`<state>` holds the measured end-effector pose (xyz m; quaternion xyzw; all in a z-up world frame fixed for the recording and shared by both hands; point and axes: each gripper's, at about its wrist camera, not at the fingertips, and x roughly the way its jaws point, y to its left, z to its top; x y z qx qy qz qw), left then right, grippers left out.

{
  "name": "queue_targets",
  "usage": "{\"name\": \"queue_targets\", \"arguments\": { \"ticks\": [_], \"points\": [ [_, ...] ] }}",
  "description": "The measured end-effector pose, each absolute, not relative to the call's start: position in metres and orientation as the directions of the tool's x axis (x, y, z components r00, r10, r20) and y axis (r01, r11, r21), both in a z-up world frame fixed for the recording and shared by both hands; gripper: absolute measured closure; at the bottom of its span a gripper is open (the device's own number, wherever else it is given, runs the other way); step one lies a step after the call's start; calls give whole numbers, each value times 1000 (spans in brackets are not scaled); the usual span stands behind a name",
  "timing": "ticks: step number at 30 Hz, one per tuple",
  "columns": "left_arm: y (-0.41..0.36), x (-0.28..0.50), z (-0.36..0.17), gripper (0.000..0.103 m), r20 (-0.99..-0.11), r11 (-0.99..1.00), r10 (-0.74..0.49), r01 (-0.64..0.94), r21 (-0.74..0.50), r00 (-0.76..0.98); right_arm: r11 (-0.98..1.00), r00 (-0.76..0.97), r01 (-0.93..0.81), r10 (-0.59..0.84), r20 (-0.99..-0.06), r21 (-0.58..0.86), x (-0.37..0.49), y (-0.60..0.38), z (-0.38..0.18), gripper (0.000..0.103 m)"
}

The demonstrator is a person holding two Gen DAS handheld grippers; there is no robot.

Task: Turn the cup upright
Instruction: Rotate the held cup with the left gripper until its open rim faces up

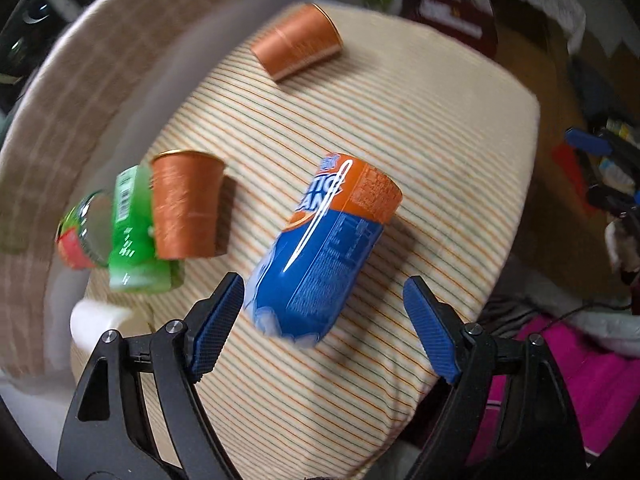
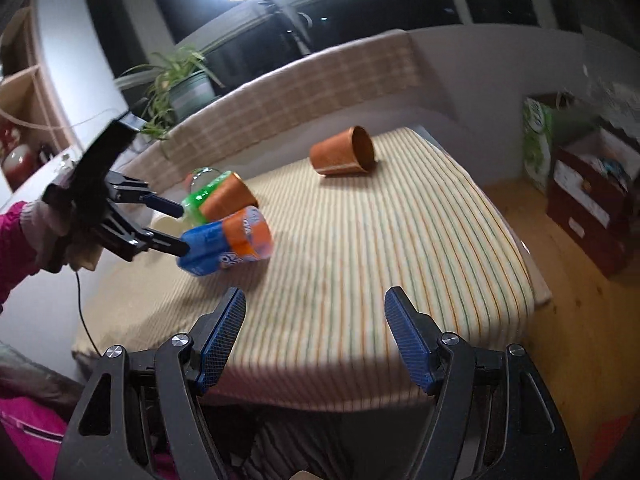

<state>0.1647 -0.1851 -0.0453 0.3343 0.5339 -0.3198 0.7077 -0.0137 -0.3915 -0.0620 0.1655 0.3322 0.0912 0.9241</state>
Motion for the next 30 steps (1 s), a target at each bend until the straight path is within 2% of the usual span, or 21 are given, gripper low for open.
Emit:
{"name": "queue_targets", "arguments": {
  "ticks": [11,13,14,15,23,30],
  "points": [
    [-223,187,-92,19,-985,449,55,877,169,161,934,763,15,221,-608,357,-15,-404,-70,31],
    [-224,190,-97,23,-986,447,58,880,163,153,931,761,21,222,-610,365,-15,-406,-72,31],
    [-224,192,-100,29,-988,449,58,880,155,144,929,758,25,223,-613,370,-14,-408,-74,31],
    [-224,193,-101,29,-988,451,58,880,151,140,929,756,30,221,-616,370,-15,-407,-74,31],
    [-207,202,-90,35,-989,513,-29,852,107,142,929,751,26,227,-621,370,-9,-402,-74,31],
    [-161,204,-68,38,-962,635,-193,772,26,192,933,743,-17,251,-620,359,-1,-383,-71,31]
  ]
}}
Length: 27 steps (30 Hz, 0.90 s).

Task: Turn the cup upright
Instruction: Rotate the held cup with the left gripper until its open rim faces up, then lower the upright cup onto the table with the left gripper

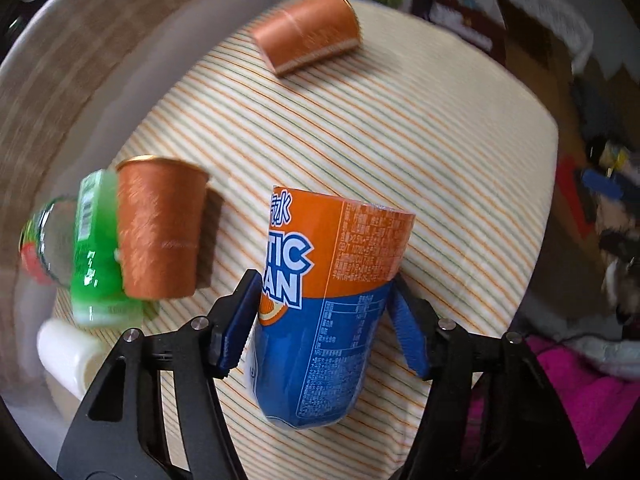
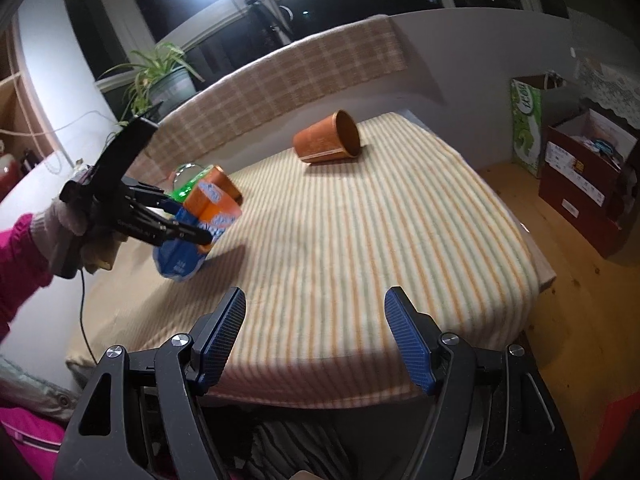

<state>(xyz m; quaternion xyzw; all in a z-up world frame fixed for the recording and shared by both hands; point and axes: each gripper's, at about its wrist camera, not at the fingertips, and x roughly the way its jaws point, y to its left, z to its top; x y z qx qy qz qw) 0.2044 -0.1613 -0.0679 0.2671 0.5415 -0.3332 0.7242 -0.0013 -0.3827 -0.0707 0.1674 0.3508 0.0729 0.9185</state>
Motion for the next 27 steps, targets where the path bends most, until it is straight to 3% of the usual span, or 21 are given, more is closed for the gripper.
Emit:
{"name": "queue_targets", "arguments": {
  "ticks": [9,18,27],
  "points": [
    [-103,187,-50,38,-860,799,-385,587,-129,336,942,732,-97,287,-618,322,13,-345,-60,31],
    [-90,169,-51,41,-744,867,-435,459,-194,508,942,722,-151,311,-618,298,23,-311,-56,31],
    [-92,165,-52,41,-728,866,-442,462,-194,523,947,718,-152,301,-627,282,22,-304,-56,31]
  ]
}}
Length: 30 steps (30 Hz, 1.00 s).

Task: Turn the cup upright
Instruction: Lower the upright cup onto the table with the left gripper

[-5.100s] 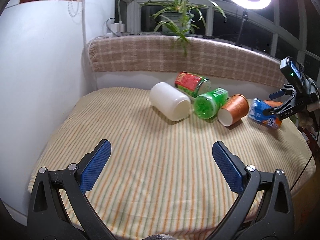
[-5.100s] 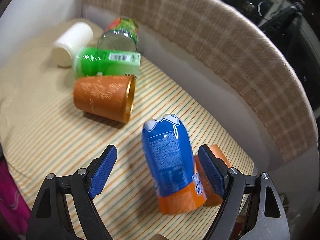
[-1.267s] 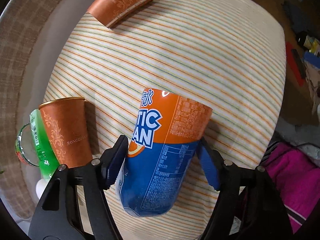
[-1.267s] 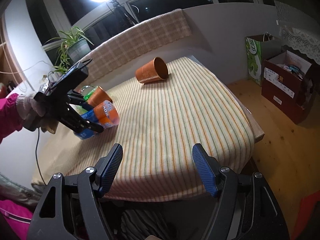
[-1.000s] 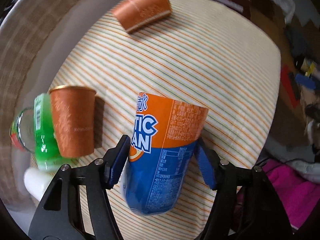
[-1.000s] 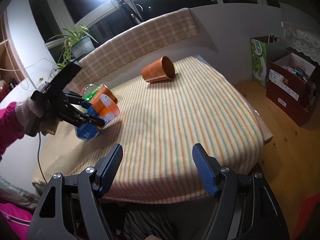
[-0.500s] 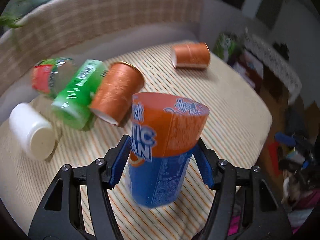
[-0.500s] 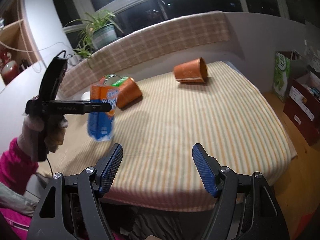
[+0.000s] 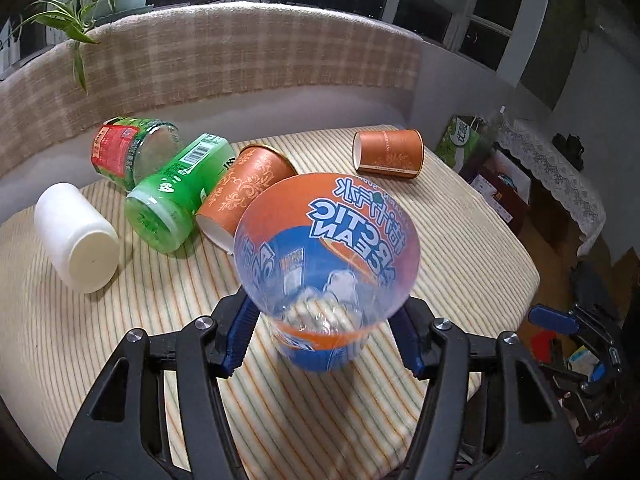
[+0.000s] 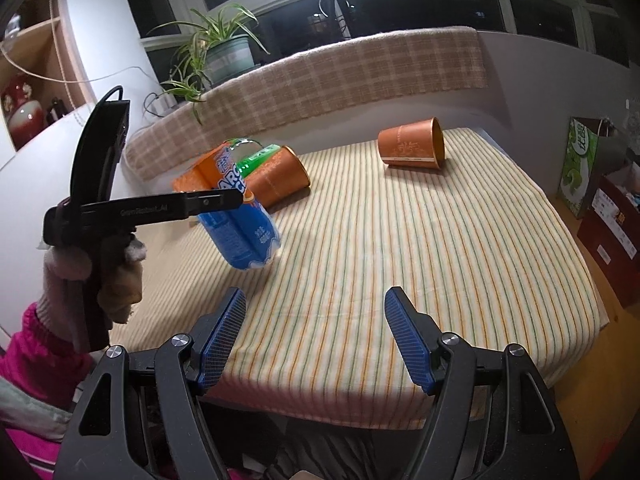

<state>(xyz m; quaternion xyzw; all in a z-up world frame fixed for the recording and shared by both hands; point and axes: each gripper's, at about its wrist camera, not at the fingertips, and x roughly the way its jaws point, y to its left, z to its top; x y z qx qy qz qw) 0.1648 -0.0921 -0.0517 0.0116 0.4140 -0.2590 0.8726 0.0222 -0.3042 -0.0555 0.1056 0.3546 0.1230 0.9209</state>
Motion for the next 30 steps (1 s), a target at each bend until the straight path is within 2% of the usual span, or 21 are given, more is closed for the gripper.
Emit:
{"name": "queue_targets", "arguments": {
  "ticks": [30],
  "points": [
    [-125,168,-62,41,-715,866,-420,483,-131,559,954,723,-102,266,-638,282,21,-313,-59,31]
  ]
}}
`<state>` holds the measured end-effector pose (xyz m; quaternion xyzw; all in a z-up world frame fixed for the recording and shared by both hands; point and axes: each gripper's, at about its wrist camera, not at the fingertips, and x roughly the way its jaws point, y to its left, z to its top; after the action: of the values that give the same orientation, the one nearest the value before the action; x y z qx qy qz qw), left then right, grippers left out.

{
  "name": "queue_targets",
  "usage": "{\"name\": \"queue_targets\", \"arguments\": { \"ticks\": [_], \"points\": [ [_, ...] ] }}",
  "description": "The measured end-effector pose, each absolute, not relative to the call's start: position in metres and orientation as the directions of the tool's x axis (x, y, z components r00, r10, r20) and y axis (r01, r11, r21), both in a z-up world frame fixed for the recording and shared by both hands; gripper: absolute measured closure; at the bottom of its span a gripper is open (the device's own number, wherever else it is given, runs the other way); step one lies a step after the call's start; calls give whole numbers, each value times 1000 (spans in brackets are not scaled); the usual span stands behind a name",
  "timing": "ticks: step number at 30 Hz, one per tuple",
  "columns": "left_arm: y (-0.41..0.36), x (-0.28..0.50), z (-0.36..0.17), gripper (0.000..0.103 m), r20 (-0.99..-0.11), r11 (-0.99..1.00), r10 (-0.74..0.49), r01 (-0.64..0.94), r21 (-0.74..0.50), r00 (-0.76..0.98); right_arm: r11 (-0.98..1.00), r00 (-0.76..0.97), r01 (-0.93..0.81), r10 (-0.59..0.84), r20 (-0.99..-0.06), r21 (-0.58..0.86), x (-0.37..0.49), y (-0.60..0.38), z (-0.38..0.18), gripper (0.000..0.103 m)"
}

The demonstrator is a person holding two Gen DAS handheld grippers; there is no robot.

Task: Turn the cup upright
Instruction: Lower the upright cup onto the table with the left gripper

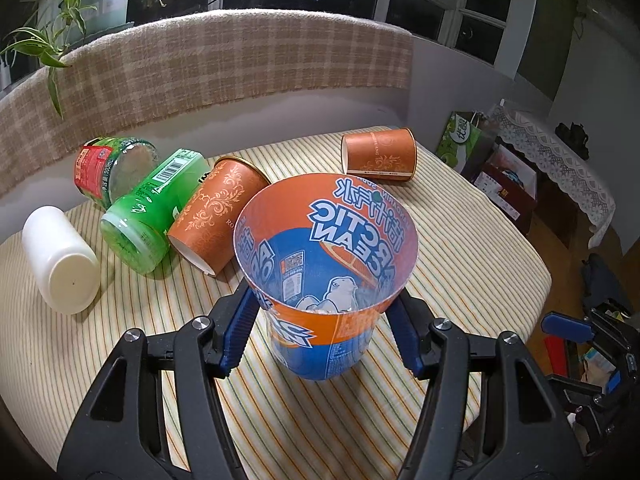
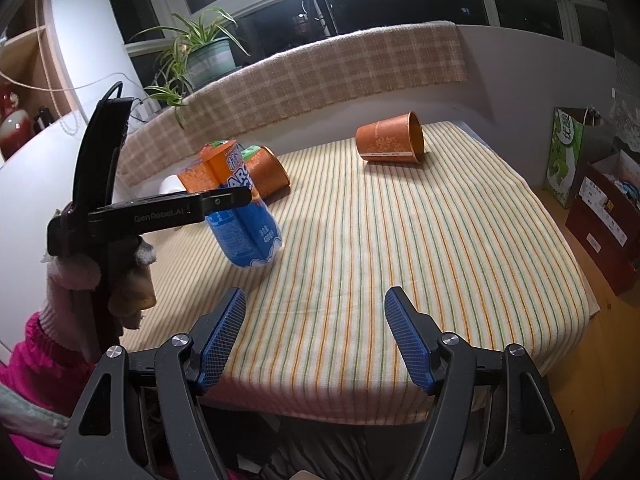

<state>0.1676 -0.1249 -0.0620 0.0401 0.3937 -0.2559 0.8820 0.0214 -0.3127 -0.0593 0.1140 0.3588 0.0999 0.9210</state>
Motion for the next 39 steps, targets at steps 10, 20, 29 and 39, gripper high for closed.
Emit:
{"name": "queue_targets", "arguments": {
  "ticks": [10,20,29,39],
  "points": [
    [-128,168,-70,38,-735,858,-427,493,-146,526,954,721,-109,269,-639,279,21,-310,-60,31],
    [-123,166,-90,21,-764,857,-426,486,-169,485,953,720,-112,274,-638,283,21,-307,-60,31],
    [-101,156,-84,21,-774,887,-388,430,-167,501,956,735,-124,268,-624,264,23,-302,-54,31],
    [-57,130,-62,21,-717,934,-326,326,-144,616,964,778,-151,252,-576,218,37,-286,-37,31]
  ]
}}
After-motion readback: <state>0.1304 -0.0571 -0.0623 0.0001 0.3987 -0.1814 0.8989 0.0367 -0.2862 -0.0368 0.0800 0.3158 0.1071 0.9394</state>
